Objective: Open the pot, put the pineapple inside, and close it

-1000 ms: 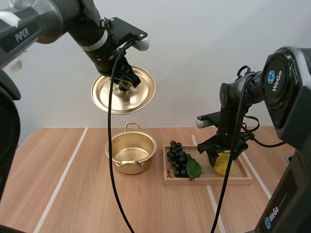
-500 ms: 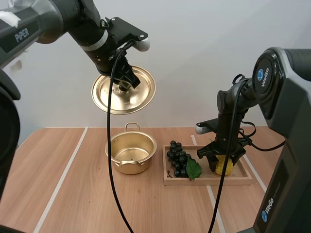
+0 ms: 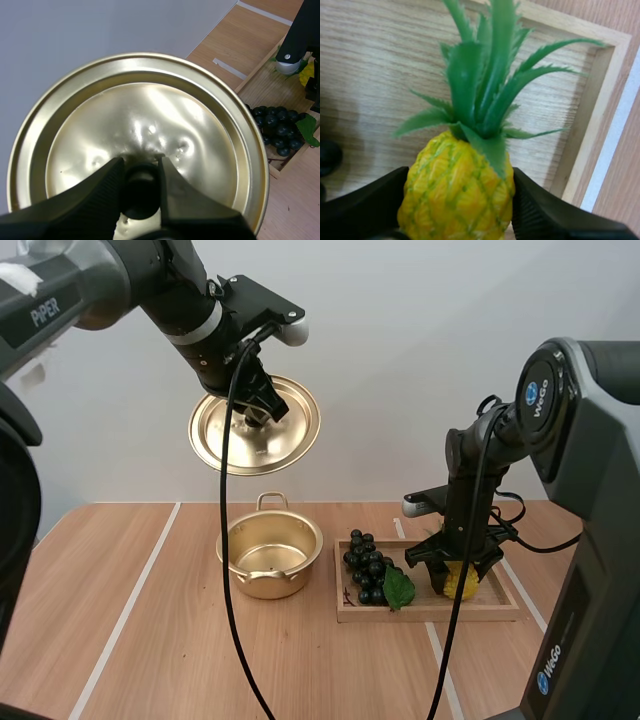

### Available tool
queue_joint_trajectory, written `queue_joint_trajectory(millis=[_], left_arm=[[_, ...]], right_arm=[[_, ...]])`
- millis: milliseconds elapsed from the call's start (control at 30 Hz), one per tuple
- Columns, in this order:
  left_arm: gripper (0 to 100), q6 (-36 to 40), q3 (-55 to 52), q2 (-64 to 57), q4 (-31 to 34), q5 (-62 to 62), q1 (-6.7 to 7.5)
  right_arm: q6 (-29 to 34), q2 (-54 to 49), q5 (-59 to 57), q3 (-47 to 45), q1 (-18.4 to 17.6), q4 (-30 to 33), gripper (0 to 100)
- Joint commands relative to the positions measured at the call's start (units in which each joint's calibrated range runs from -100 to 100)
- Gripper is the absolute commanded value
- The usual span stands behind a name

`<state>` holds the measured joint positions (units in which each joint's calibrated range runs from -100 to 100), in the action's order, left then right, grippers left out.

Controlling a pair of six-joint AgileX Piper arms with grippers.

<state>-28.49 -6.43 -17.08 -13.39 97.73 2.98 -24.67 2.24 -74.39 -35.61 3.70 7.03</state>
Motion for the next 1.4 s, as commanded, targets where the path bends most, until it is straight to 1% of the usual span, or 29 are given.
queue_joint_trajectory(millis=[0, 233, 400, 500, 600, 767, 967, 1067, 1267, 1367], left_arm=[[0, 0.0, 0.5, -0.8, -1.1, -3.7, 0.07], [0, 0.0, 1.0, -3.0, -1.1, -7.2, 0.07], [0, 0.0, 1.3, -8.0, -0.8, -14.1, 0.07], [0, 0.0, 4.3, -10.9, -0.8, -15.4, 0.07], [0, 0.0, 9.2, -13.1, -0.8, -15.2, 0.07], [0, 0.1, 17.1, -15.4, -0.9, -14.4, 0.07], [0, 1.2, 24.6, -16.4, -1.0, -14.4, 0.07], [0, 1.8, 27.9, -16.4, -1.1, -15.1, 0.07], [0, 1.8, 34.8, -16.4, -1.6, -21.4, 0.07], [0, 2.0, 40.0, -15.8, -2.3, -23.3, 0.07]], right_arm=[[0.1, 0.5, 1.0, 0.1, 0.2, 0.4, 0], [0.1, -1.8, -4.9, 5.6, 0.2, 0.4, 0], [-0.3, -6.7, -11.1, 13.5, 0.2, -0.3, 0], [-1.3, -9.3, -14.3, 17.6, 0.2, -1.4, 0], [-3.1, -11.6, -18.3, 21.8, 0.2, -4.0, 0], [-4.7, -14.4, -21.2, 26.2, 0.2, -7.4, 0], [-8.3, -15.1, -23.3, 29.9, -0.1, -15.3, 0], [-9.8, -15.1, -23.3, 30.0, -1.9, -17.1, 0], [-9.8, -14.7, -22.0, 30.0, -7.1, -17.1, 0], [-9.8, -13.9, -22.0, 30.0, -8.8, -17.0, 0]])
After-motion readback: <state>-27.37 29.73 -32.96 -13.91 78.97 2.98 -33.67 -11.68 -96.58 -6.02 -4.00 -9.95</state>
